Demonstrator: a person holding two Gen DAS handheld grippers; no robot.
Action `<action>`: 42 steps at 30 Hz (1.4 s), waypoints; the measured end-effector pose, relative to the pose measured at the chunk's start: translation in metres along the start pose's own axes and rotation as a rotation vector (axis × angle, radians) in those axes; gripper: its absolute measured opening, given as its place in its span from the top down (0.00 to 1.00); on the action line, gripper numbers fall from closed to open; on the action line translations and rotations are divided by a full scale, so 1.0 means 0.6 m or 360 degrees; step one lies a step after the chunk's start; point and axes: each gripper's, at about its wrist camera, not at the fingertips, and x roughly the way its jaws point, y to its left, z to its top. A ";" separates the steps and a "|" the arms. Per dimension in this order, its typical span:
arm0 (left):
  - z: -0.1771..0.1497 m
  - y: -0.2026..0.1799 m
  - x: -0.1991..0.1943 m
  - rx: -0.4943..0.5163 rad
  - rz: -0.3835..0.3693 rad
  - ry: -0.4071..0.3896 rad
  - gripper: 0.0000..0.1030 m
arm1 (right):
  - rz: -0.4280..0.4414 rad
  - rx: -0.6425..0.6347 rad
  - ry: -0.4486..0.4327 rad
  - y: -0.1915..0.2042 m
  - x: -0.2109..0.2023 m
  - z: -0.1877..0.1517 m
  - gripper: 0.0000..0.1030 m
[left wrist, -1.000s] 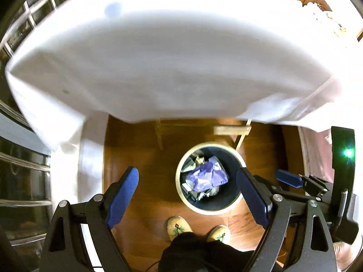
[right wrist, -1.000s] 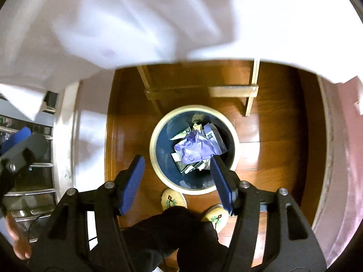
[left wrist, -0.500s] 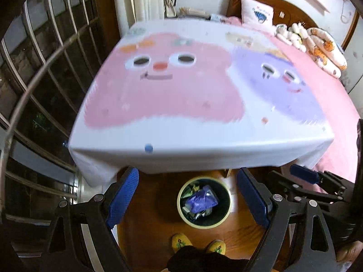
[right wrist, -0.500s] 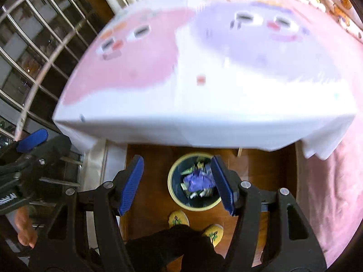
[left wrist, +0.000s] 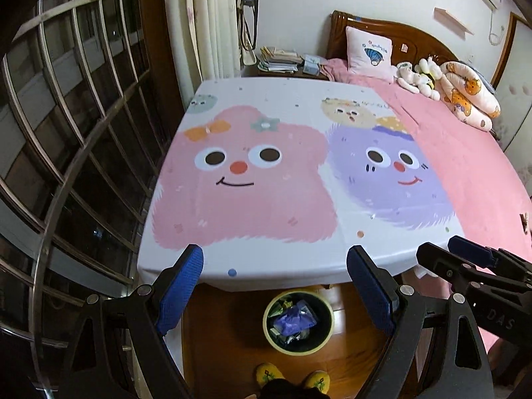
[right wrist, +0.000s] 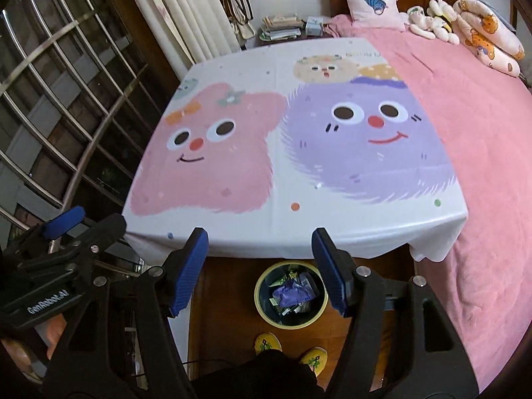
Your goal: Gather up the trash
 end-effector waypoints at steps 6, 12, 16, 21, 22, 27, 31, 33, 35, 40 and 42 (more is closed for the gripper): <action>0.009 -0.015 -0.015 0.0012 0.0005 0.0005 0.14 | -0.0080 -0.0033 -0.0071 0.023 -0.025 0.010 0.39; 0.019 -0.018 -0.007 0.0008 0.0017 0.0000 0.14 | -0.0086 -0.0017 -0.0073 0.021 -0.020 0.008 0.39; 0.027 -0.019 0.000 0.0004 0.0014 0.0000 0.14 | -0.0099 -0.0028 -0.0099 0.021 -0.020 0.012 0.39; 0.032 -0.022 0.002 0.0024 0.0042 -0.0022 0.14 | -0.0108 -0.0045 -0.0140 0.022 -0.025 0.017 0.39; 0.034 -0.023 0.003 0.0029 0.0045 -0.0024 0.14 | -0.0108 -0.0047 -0.0142 0.021 -0.025 0.019 0.39; 0.037 -0.026 0.004 0.0036 0.0055 -0.0029 0.14 | -0.0103 -0.0051 -0.0160 0.019 -0.026 0.021 0.39; 0.038 -0.025 0.005 0.0039 0.0053 -0.0022 0.14 | -0.0100 -0.0044 -0.0154 0.016 -0.025 0.021 0.39; 0.036 -0.025 0.007 0.0046 0.0052 -0.0013 0.14 | -0.0097 -0.0034 -0.0150 0.013 -0.025 0.019 0.39; 0.034 -0.025 0.007 0.0052 0.0054 -0.0010 0.14 | -0.0097 -0.0025 -0.0148 0.012 -0.025 0.018 0.39; 0.031 -0.027 0.008 0.0057 0.0055 -0.0004 0.14 | -0.0092 -0.0018 -0.0146 0.008 -0.025 0.014 0.39; 0.027 -0.026 0.009 0.0064 0.0053 0.0004 0.14 | -0.0088 -0.0012 -0.0143 0.008 -0.025 0.011 0.39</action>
